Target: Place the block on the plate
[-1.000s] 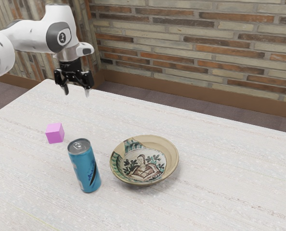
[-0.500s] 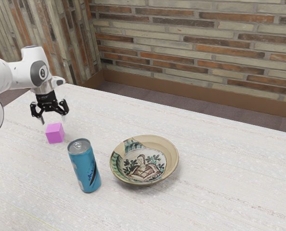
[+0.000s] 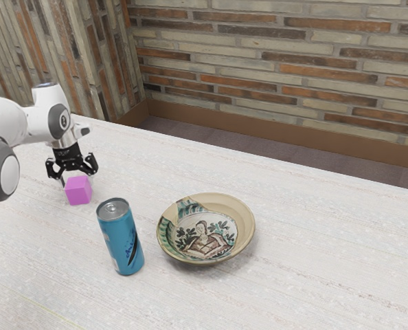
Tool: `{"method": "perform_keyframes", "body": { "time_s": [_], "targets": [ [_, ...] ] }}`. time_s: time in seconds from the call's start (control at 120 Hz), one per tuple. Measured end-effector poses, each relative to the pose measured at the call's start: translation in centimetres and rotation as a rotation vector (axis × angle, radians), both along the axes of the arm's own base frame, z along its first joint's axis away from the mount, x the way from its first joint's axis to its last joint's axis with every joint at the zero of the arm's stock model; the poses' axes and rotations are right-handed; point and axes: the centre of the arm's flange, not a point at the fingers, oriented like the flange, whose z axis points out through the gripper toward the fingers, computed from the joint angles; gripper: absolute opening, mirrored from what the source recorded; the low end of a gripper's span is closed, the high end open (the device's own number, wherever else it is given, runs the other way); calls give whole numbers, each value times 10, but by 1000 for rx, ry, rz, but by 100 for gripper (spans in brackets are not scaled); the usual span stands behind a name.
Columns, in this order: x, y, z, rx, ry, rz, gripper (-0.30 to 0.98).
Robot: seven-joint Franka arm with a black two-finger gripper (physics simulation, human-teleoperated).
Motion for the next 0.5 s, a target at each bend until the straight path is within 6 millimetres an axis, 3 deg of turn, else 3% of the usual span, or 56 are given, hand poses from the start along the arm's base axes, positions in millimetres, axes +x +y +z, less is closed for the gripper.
{"method": "perform_keyframes", "body": {
  "time_s": [0.233, 0.5],
  "targets": [
    [-1, 1, -13, -16, 3, 0, 67],
    [-1, 1, -16, -33, -7, 6, 40]
  ]
}}
